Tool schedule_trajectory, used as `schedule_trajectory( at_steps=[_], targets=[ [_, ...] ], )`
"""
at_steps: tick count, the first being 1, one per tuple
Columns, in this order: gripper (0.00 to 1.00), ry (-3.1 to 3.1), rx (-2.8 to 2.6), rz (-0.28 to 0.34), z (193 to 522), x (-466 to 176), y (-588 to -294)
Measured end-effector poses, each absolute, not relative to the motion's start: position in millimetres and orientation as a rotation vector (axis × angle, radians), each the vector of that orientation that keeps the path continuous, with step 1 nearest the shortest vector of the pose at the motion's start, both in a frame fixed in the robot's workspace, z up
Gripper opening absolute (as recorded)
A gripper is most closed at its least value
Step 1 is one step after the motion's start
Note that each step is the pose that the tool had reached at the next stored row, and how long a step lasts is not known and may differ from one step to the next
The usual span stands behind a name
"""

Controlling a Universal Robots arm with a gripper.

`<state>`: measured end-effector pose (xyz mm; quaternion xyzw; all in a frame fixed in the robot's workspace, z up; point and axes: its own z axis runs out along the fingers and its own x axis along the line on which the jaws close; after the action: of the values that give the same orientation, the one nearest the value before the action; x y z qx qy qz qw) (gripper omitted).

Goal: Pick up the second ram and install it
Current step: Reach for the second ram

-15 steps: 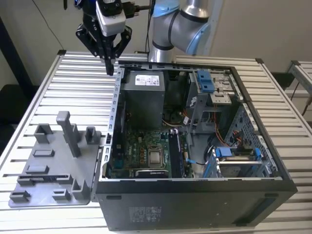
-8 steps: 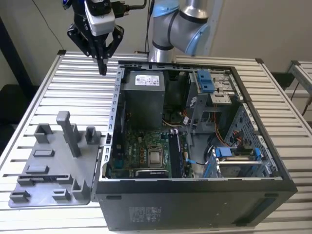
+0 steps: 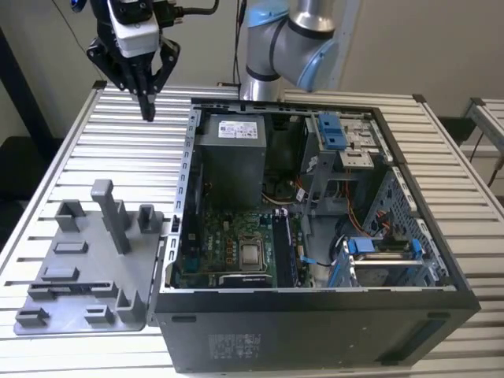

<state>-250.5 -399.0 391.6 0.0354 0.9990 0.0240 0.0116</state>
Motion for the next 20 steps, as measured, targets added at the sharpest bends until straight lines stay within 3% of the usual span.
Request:
schedule_trajectory(
  at_steps=[20],
  targets=[
    [0.11, 3.116, 0.110, 0.075, 392, -305, -399]
  ],
)
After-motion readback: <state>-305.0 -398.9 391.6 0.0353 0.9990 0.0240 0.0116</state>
